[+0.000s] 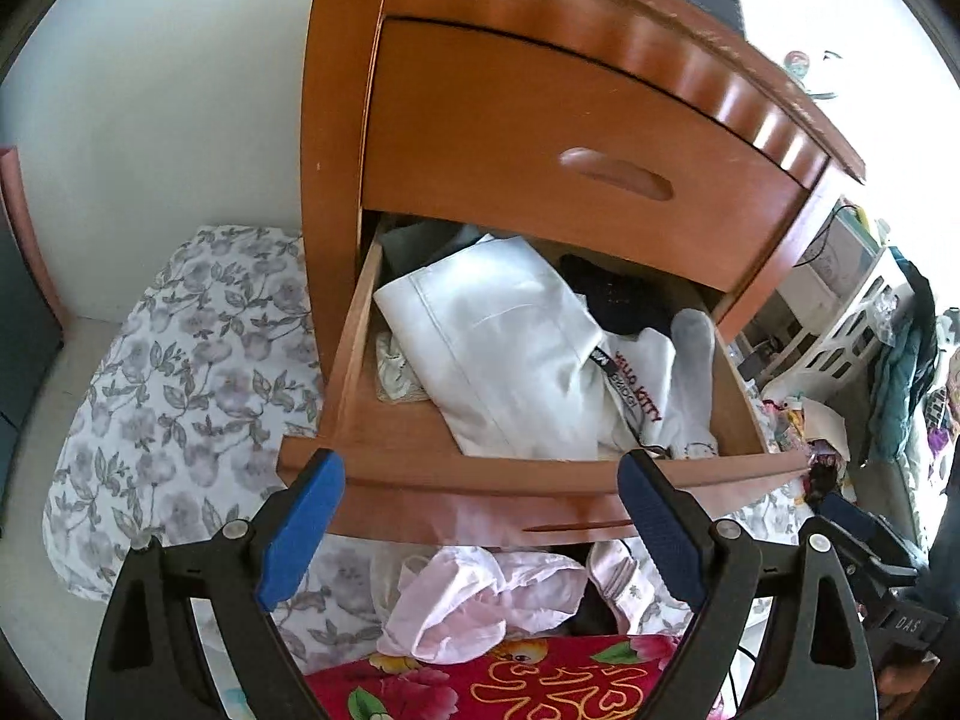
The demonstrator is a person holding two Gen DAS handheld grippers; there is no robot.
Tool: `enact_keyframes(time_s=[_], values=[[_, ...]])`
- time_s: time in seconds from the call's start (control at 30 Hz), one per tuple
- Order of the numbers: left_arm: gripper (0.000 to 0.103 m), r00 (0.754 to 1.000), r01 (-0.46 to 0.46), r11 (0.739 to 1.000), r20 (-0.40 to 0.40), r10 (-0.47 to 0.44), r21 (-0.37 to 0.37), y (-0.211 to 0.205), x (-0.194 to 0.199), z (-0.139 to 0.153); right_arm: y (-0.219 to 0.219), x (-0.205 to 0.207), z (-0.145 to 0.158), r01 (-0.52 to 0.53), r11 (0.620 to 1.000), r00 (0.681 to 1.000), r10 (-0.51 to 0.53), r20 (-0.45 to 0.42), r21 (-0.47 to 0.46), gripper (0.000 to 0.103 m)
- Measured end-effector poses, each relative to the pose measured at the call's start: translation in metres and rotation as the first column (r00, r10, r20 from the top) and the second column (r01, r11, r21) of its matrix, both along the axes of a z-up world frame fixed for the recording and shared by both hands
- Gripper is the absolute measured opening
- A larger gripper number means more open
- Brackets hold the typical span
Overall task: Organize soft objects
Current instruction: 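Raise both grippers back into the open drawer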
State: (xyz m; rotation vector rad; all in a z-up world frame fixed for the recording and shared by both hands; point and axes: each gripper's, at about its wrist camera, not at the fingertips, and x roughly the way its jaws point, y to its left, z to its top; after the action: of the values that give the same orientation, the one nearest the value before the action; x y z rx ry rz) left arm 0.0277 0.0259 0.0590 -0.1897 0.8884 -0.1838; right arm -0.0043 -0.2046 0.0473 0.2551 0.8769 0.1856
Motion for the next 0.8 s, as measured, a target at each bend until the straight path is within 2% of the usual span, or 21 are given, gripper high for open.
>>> enact_keyframes(time_s=[0.3, 0.43, 0.53, 0.8], values=[[0.093, 0.998, -0.034, 0.999, -0.063, 0.031, -0.041, 0.011, 0.044, -0.002, 0.000, 0.046, 0.006, -0.021, 0.999, 1.000, 0.022, 0.017, -0.045, 0.103], [0.093, 0.996, -0.027, 0.999, -0.088, 0.023, -0.041, 0.010, 0.067, -0.004, -0.001, 0.075, 0.003, -0.034, 0.997, 0.999, 0.034, -0.005, -0.072, 0.100], [0.093, 0.992, -0.014, 0.999, -0.124, 0.008, -0.047, 0.006, 0.085, -0.009, -0.003, 0.097, -0.004, -0.043, 0.996, 0.998, 0.040, -0.042, -0.081, 0.094], [0.093, 0.969, 0.036, 0.998, -0.243, -0.046, -0.043, -0.013, 0.125, -0.034, 0.002, 0.136, -0.025, -0.094, 0.993, 0.982, 0.080, -0.170, -0.077, 0.087]])
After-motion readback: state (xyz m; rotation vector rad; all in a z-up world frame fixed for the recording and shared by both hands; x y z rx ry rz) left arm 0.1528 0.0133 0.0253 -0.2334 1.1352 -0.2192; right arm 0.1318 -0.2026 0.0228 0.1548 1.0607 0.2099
